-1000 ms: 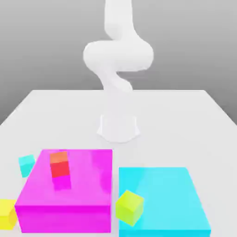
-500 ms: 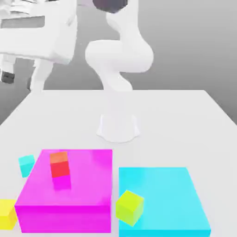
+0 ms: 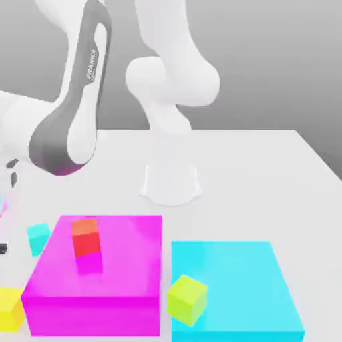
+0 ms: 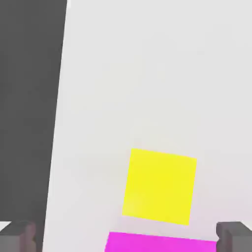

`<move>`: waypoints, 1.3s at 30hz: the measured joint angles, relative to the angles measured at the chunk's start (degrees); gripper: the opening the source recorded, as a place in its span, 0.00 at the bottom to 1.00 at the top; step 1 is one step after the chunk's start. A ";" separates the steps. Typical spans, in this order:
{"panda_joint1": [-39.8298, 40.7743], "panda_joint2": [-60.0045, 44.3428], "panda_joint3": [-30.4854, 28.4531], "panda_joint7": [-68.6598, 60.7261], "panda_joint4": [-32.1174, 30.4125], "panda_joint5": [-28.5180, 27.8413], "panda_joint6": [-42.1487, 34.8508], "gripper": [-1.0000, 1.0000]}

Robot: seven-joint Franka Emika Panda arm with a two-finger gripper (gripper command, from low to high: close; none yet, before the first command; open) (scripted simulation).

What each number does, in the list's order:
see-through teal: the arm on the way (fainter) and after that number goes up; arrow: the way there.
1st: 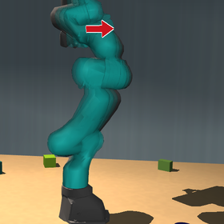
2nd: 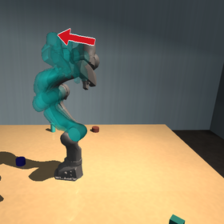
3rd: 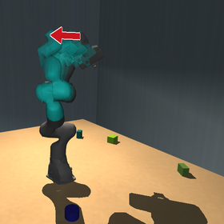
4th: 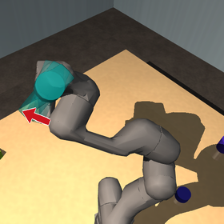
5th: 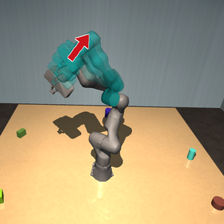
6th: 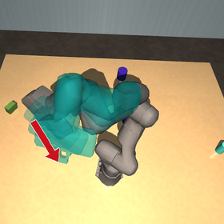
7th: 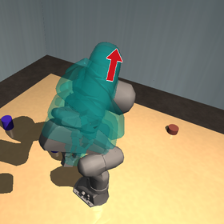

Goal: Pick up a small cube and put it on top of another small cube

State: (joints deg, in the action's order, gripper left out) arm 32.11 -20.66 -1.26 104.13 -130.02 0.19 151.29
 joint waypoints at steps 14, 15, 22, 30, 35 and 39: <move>0.72 -3.35 0.31 0.37 0.50 0.80 2.37 0.00; 0.68 -1.38 0.22 0.46 0.04 0.70 0.84 0.00; 3.17 12.05 -4.90 6.24 -12.79 0.87 -0.27 0.00; 10.36 23.91 -8.18 14.85 -26.94 -1.58 2.54 0.00; 10.77 14.99 -6.89 12.38 -27.25 2.36 11.67 1.00; 10.77 14.99 -6.89 12.38 -27.25 2.36 11.67 1.00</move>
State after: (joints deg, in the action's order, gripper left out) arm 42.89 -5.67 -8.15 116.51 -157.27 2.56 162.97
